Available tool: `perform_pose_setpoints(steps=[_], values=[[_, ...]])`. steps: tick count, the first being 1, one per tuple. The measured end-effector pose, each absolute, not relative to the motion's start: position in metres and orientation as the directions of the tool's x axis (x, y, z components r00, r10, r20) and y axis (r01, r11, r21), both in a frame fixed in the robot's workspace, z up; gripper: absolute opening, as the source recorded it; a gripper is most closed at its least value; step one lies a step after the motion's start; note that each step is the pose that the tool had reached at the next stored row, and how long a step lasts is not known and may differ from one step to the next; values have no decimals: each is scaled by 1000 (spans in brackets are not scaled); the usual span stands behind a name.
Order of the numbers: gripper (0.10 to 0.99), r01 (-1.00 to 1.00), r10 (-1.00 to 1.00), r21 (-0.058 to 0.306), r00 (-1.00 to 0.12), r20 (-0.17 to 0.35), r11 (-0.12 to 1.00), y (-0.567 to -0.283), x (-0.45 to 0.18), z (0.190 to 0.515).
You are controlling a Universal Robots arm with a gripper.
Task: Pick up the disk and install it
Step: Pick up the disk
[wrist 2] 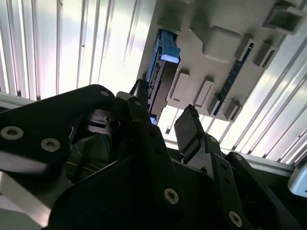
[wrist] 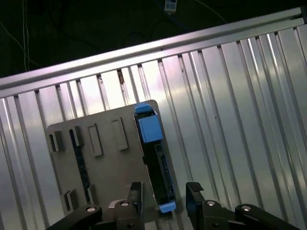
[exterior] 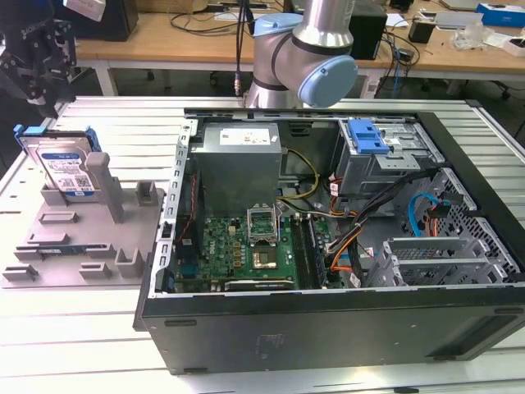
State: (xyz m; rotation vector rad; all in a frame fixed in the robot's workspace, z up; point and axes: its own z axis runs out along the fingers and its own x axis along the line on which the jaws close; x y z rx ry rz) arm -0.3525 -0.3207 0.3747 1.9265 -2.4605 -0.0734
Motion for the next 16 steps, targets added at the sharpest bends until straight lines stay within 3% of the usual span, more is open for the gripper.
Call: perform_pose_setpoints(steps=[8,11,16], values=[[498,-984,-984,36,-176,-3,176,-318,-362,371],[498,-987,-987,4,-158,-8,158,-318,-363,369],[498,-988,-988,4,-157,-7,157,-318,-364,369]])
